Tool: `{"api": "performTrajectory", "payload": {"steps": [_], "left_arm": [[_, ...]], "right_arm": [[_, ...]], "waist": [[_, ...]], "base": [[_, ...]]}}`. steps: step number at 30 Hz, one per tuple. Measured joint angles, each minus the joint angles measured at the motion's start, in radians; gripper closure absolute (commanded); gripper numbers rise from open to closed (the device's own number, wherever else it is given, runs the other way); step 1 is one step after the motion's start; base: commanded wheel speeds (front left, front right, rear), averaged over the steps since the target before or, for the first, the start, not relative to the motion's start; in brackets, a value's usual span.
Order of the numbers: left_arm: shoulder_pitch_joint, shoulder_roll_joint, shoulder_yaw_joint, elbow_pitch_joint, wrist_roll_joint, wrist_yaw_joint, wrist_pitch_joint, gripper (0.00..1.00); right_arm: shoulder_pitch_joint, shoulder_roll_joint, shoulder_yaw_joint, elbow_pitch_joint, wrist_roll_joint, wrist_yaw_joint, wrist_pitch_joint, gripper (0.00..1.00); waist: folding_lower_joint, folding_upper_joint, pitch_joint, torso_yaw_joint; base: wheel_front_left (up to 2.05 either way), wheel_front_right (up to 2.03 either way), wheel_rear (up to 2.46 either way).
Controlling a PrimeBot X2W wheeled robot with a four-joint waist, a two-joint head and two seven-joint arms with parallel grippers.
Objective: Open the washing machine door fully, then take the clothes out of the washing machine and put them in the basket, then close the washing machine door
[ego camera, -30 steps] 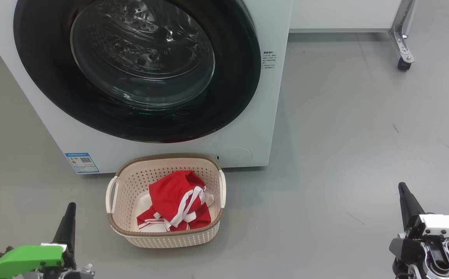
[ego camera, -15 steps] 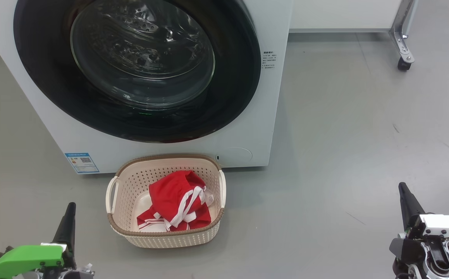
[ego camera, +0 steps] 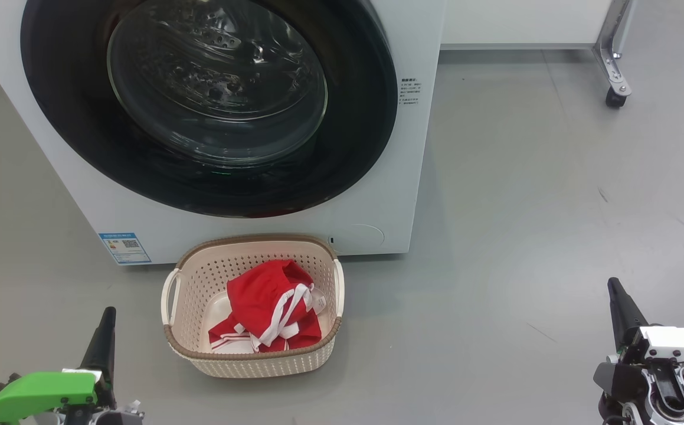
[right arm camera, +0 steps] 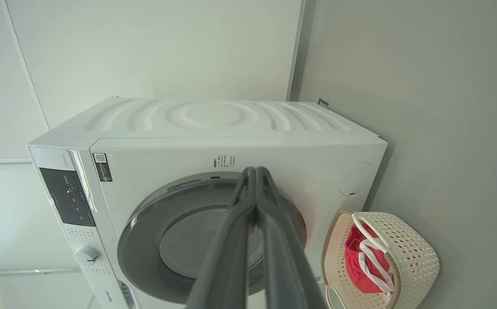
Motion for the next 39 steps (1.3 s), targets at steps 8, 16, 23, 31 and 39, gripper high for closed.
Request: {"api": "performTrajectory", "payload": {"steps": [8,16,23,31,39], "left_arm": [[0.000,0.000,0.000,0.000,0.000,0.000,0.000,1.00],[0.000,0.000,0.001,0.000,0.000,0.000,0.003,1.00],[-0.001,0.000,0.002,0.000,0.000,0.000,0.003,1.00],[-0.001,-0.001,0.002,0.000,0.000,0.000,0.003,1.00],[-0.001,-0.001,0.003,0.000,0.000,0.000,0.003,1.00]], "right_arm": [[0.000,0.000,-0.001,0.000,0.000,0.000,0.000,1.00],[0.000,0.000,-0.001,-0.001,0.000,0.005,0.000,1.00],[0.000,0.000,-0.001,-0.001,0.000,0.005,0.000,1.00],[0.000,0.001,-0.002,-0.001,0.000,0.005,0.006,1.00],[0.000,0.002,-0.003,-0.001,0.000,0.005,0.006,1.00]], "waist": [[0.0000,0.0000,0.000,0.000],[0.0000,0.0000,0.000,0.000],[0.0000,0.0000,0.000,0.000],[0.0000,0.0000,0.000,0.000],[0.0000,0.0000,0.000,0.000]], "base": [[0.00,0.00,0.00],[0.00,0.00,0.00],[0.00,0.00,0.00],[0.00,0.00,0.00],[0.00,0.00,0.00]]}}
